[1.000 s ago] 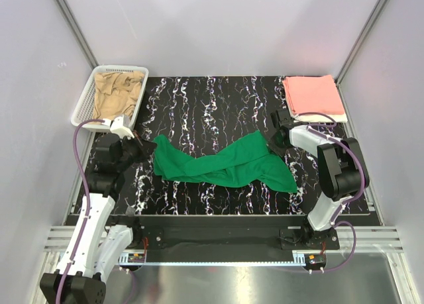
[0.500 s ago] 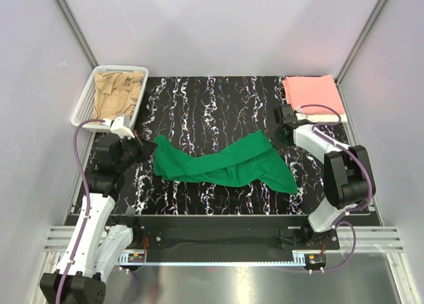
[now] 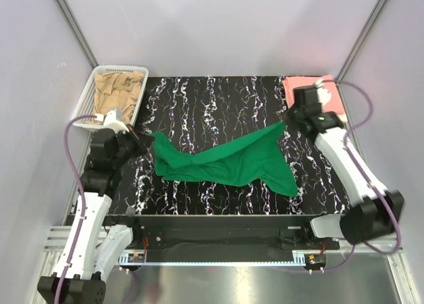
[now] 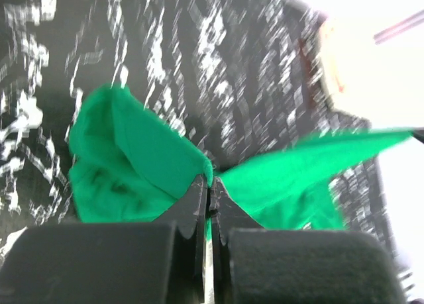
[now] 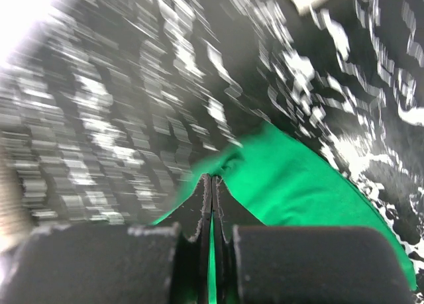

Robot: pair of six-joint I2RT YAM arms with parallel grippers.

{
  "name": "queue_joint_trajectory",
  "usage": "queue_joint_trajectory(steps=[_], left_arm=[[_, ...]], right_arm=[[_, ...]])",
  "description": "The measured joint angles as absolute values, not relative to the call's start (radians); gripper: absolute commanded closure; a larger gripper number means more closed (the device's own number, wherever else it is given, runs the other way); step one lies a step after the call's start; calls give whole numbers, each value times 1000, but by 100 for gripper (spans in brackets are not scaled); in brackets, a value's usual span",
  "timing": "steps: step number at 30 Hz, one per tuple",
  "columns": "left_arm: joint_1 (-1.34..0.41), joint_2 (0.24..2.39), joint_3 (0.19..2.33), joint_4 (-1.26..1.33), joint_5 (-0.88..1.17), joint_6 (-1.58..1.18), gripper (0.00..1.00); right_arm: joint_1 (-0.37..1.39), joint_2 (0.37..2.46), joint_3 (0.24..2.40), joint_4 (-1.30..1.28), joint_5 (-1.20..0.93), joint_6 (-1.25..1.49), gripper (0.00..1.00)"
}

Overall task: Fold and stack the t-shirts
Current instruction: Flatten the tshirt out

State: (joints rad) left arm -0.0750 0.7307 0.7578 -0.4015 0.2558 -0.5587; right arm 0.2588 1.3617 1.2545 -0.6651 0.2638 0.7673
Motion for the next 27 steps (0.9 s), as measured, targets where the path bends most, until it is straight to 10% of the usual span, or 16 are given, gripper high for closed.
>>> queue_joint_trajectory(steps=[14,27], left_arm=[[-75,664,1365,-500,202,-698,100],[-93,744,1391,-506,175,-731,100]], right_arm=[[259,619,1575,-852,330,821,100],[259,838,1591,-835,268,815,100]])
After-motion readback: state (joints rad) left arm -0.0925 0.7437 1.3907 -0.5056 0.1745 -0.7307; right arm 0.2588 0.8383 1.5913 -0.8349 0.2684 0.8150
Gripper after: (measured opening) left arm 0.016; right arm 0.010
